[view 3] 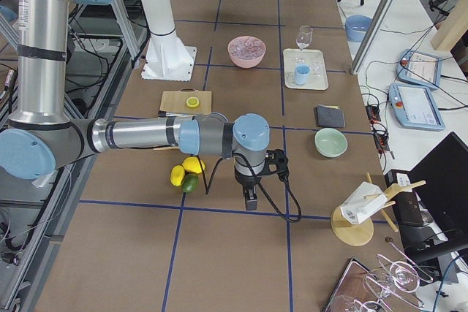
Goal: Put ice in cup with scoop
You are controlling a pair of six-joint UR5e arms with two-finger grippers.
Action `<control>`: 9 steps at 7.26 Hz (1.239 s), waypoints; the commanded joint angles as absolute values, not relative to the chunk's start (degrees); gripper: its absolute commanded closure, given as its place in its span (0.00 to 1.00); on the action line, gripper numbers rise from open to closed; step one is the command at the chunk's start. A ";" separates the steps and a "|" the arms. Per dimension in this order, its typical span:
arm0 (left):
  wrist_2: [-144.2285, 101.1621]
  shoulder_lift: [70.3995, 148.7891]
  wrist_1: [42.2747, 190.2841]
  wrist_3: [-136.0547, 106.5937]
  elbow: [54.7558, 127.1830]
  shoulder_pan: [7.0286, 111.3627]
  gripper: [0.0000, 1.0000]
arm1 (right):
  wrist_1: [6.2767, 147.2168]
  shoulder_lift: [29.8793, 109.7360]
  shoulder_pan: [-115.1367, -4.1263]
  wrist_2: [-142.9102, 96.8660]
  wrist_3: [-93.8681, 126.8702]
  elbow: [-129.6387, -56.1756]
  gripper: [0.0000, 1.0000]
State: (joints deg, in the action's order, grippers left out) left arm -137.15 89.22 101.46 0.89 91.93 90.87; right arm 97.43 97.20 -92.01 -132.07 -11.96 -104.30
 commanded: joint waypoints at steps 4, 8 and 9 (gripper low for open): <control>-137.11 89.47 101.69 0.79 91.23 90.53 0.00 | 95.80 97.38 -91.93 -132.28 -11.87 -104.15 0.00; -137.02 89.56 101.69 0.88 91.41 90.53 0.00 | 95.89 97.56 -91.85 -132.36 -11.78 -103.36 0.00; -137.02 89.56 101.69 0.88 91.41 90.53 0.00 | 95.89 97.56 -91.85 -132.36 -11.86 -103.10 0.00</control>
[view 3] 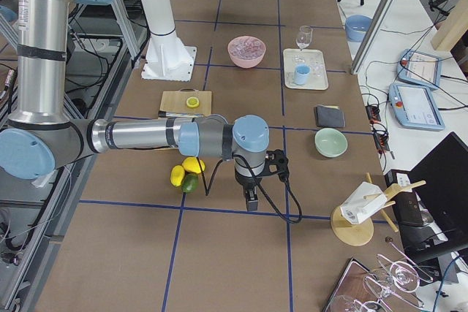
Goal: Put ice in cup with scoop
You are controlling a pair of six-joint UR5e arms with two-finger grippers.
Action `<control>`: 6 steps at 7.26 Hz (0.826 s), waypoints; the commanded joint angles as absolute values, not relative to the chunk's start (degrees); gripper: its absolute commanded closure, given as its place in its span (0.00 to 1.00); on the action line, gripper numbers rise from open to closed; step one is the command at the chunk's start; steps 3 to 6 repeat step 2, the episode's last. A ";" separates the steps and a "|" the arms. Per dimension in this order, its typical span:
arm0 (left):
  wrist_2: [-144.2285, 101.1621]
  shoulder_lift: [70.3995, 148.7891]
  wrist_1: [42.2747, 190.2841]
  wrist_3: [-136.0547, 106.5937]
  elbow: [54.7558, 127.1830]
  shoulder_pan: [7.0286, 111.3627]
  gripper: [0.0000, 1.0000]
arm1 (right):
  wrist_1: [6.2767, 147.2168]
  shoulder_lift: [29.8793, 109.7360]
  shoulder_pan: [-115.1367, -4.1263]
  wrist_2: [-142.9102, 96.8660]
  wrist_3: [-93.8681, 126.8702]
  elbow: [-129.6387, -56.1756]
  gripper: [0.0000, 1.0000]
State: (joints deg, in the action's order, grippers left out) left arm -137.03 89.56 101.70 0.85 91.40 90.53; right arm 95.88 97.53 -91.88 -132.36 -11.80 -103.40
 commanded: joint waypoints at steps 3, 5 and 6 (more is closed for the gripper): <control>-137.11 89.56 101.78 0.88 91.41 90.53 0.00 | 95.80 97.56 -90.97 -132.36 -11.87 -102.83 0.00; -137.11 89.56 101.78 0.88 91.41 90.53 0.00 | 95.80 97.56 -90.97 -132.36 -11.87 -102.83 0.00; -137.11 89.56 101.78 0.88 91.41 90.53 0.00 | 95.80 97.56 -90.97 -132.36 -11.87 -102.83 0.00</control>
